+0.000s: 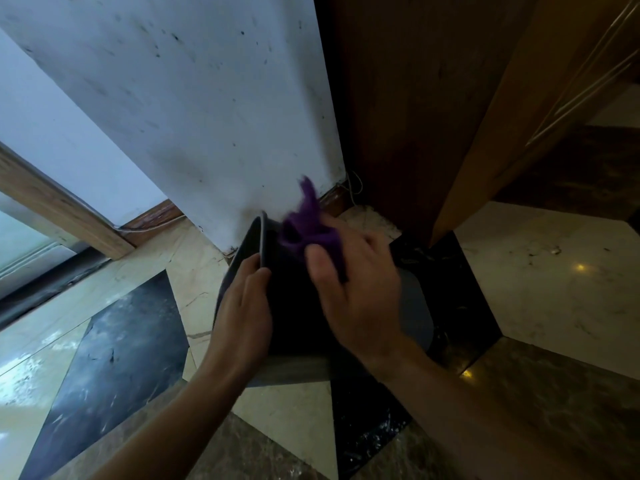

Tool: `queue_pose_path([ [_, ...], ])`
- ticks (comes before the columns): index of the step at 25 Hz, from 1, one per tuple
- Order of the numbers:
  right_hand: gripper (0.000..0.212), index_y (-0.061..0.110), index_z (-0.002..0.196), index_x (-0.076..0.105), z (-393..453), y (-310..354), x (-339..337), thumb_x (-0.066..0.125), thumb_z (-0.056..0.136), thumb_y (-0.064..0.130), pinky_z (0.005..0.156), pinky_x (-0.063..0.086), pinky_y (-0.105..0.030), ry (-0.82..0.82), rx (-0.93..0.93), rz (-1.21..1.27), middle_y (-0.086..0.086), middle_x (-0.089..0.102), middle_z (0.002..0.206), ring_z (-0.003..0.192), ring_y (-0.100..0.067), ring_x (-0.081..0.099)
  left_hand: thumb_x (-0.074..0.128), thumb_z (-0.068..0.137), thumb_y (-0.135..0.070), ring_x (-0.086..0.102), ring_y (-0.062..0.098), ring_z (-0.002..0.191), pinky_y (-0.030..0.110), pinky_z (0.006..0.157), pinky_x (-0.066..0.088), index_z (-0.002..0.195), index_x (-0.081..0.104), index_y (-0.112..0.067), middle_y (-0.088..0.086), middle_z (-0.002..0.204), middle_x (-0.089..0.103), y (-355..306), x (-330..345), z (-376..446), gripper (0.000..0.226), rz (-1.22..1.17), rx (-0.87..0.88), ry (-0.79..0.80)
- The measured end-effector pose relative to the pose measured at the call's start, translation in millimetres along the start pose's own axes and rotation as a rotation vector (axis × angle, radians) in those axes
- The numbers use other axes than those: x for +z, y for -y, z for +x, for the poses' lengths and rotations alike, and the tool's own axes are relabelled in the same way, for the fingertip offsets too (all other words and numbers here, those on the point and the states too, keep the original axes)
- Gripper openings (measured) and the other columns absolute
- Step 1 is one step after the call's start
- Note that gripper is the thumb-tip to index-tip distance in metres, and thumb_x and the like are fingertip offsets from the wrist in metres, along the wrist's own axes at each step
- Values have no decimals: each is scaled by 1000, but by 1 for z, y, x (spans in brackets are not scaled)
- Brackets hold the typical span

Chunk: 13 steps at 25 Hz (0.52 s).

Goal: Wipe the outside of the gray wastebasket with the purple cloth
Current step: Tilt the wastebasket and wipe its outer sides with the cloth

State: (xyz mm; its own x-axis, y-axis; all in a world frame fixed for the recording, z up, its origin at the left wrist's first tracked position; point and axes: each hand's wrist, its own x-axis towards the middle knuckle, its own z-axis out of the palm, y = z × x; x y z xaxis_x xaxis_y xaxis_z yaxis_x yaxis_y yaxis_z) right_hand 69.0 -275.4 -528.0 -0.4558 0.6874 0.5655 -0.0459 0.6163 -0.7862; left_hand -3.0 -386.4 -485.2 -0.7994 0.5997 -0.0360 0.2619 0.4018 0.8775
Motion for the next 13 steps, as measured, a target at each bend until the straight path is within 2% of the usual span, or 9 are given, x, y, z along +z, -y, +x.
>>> queue_pose_path([
  [1,44,20,118,62,5,17,8,35,99,49,81,45,-35,51,-48,40,6,71,106,90,-8,55,30,104,-25,65,-1,76,17,60,52,93,56,-45,-20,87,69,-2,5,-4,35,39,63,-7],
  [3,49,26,135,52,5,37,18,33,98,51,96,39,-43,192,-58,43,7,63,132,115,-16,52,41,102,-11,61,-9,81,12,64,49,94,49,-44,-24,81,65,-7,10,-9,35,160,213,-47],
  [4,51,31,142,45,3,39,20,32,98,52,104,34,-48,270,-17,36,8,54,144,130,-21,44,44,100,-4,59,-14,82,8,64,48,95,45,-45,-26,79,60,-7,10,-12,41,207,267,-77],
  [6,51,41,147,33,3,31,21,30,98,55,114,15,-61,406,69,39,11,38,157,148,-26,20,39,102,-4,56,-22,81,-1,62,43,93,47,-43,-25,76,60,-5,8,-13,41,167,204,-76],
  [8,51,49,148,24,5,18,21,26,98,59,114,2,-67,476,113,23,14,27,161,152,-25,6,31,105,-13,59,-16,75,0,57,42,92,57,-30,-16,79,68,1,7,-8,33,101,56,-47],
  [10,51,52,148,19,7,8,24,22,97,62,113,-4,-67,485,140,-5,15,21,163,152,-24,2,29,104,-15,60,-8,73,3,54,42,94,59,-17,-4,87,65,1,5,-3,32,108,-9,-39],
  [11,52,53,148,17,6,2,25,21,97,63,113,-5,-66,485,151,-31,16,19,163,152,-24,2,29,102,-15,60,-4,74,6,55,43,95,60,-20,-2,90,65,0,4,-1,33,108,-5,-41],
  [13,53,56,148,12,2,-17,24,21,96,66,111,-4,-66,491,174,-120,17,18,163,152,-23,3,29,100,-20,62,0,78,19,63,47,96,63,-41,-9,92,69,-3,1,2,40,76,-6,-38],
])
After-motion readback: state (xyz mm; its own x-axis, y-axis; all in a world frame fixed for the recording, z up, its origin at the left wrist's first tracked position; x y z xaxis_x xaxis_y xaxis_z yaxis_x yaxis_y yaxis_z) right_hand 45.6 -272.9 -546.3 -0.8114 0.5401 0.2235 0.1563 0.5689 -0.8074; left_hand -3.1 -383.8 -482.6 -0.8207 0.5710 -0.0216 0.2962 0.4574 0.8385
